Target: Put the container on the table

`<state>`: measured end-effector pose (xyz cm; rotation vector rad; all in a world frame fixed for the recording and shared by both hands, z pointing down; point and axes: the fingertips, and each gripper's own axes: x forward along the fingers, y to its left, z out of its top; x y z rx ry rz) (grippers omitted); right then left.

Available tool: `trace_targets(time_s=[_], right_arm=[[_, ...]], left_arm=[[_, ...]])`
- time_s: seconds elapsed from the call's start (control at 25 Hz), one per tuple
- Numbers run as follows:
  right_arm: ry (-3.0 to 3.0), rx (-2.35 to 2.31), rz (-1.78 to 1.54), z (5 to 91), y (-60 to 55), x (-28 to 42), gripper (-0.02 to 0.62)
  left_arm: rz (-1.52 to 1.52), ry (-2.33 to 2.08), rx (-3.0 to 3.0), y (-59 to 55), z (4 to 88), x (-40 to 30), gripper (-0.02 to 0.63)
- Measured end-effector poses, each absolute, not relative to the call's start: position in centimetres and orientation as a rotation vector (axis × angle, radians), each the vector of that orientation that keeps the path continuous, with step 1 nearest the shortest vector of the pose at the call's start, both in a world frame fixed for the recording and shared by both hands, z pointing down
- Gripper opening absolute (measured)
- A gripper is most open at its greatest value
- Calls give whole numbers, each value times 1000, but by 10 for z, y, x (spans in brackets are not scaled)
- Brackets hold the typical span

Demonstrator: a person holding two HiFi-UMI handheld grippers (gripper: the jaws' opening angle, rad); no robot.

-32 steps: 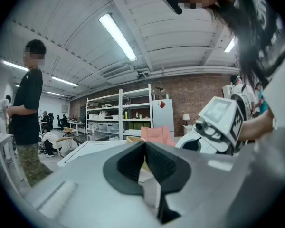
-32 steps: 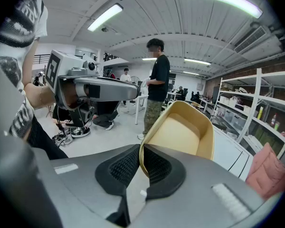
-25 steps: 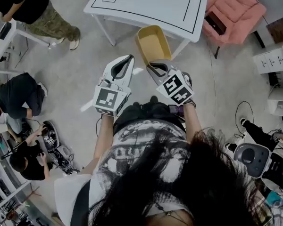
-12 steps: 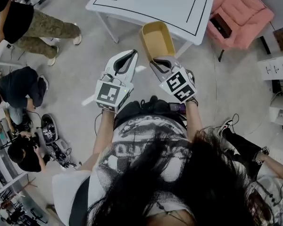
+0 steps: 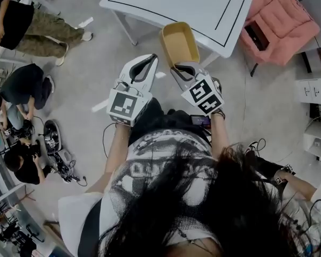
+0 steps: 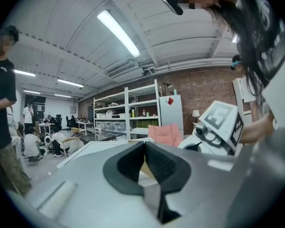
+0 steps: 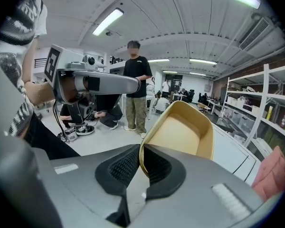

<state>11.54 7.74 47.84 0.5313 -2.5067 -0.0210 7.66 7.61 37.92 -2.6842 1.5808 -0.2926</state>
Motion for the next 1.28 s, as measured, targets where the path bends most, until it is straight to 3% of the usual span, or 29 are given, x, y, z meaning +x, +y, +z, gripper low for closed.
trace_targets(time_s=[0.44, 1.28], right_arm=[[-2490, 554, 38, 496, 14, 86, 29], [-2353, 660, 99, 496, -158, -93, 29]], left_arm=[[-316, 1535, -2730, 10, 393, 48, 0], [-293, 1288, -2880, -170, 389, -135, 0]])
